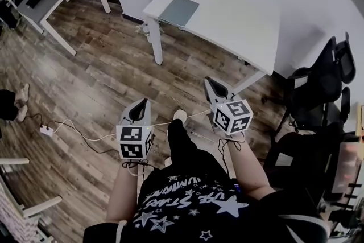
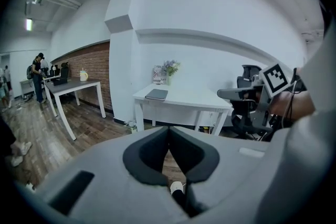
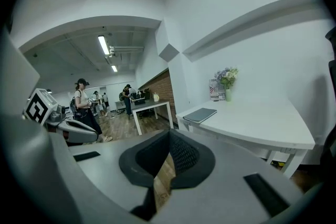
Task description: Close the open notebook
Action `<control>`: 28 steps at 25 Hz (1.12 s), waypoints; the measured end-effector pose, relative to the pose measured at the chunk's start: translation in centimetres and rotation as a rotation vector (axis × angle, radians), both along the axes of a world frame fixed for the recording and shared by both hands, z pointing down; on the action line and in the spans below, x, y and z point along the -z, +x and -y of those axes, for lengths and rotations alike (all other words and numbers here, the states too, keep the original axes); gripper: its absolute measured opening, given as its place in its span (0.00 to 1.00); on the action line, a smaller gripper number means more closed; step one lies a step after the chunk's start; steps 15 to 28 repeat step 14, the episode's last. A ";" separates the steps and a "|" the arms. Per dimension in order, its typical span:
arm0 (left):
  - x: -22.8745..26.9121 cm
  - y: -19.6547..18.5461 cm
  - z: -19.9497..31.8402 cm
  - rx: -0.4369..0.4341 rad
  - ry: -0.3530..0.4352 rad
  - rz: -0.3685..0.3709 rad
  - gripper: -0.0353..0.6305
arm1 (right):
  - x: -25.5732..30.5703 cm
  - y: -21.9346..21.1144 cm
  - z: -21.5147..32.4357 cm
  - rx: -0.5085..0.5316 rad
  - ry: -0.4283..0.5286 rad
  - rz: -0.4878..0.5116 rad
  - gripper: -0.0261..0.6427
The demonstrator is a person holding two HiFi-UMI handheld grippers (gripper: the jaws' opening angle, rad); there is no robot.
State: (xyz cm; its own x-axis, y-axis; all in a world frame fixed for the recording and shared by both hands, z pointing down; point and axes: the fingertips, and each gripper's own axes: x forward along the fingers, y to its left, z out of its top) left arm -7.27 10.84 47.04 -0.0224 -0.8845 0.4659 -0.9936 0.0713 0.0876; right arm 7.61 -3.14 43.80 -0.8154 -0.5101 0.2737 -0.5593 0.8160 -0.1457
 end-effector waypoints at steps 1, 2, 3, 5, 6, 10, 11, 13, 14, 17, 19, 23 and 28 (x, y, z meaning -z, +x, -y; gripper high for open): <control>-0.1 0.3 -1.2 0.010 0.000 -0.001 0.08 | -0.1 0.2 -1.0 0.007 -0.003 0.001 0.04; -0.1 0.5 -2.3 0.019 -0.001 -0.002 0.08 | -0.2 0.5 -2.0 0.012 -0.006 0.002 0.04; -0.1 0.7 -3.3 0.028 -0.001 -0.002 0.08 | -0.3 0.7 -2.9 0.017 -0.008 0.001 0.04; -0.2 1.2 -5.1 0.041 -0.002 -0.004 0.08 | -0.6 1.3 -4.7 0.027 -0.009 -0.003 0.04; -0.4 1.5 -5.9 0.045 -0.004 -0.004 0.08 | -0.8 1.8 -5.5 0.031 -0.010 -0.006 0.04; -0.8 2.2 -7.9 0.045 -0.013 0.006 0.08 | -1.4 3.6 -7.8 0.034 -0.018 -0.017 0.04; -0.7 2.4 -8.2 0.042 -0.011 0.016 0.08 | -1.5 4.0 -8.2 0.033 -0.021 -0.019 0.04; -0.5 2.7 -8.7 0.036 -0.008 0.041 0.08 | -1.9 4.9 -8.8 0.030 -0.030 -0.025 0.04; -0.5 2.9 -9.0 0.033 -0.007 0.053 0.08 | -2.1 5.3 -9.2 0.028 -0.035 -0.028 0.04; -0.5 2.9 -9.0 0.033 -0.007 0.053 0.08 | -2.1 5.3 -9.2 0.028 -0.035 -0.028 0.04; -0.5 2.9 -9.0 0.033 -0.007 0.053 0.08 | -2.1 5.3 -9.2 0.028 -0.035 -0.028 0.04; -0.5 2.9 -9.0 0.033 -0.007 0.053 0.08 | -2.1 5.3 -9.2 0.028 -0.035 -0.028 0.04; -0.5 2.9 -9.0 0.033 -0.007 0.053 0.08 | -2.1 5.3 -9.2 0.028 -0.035 -0.028 0.04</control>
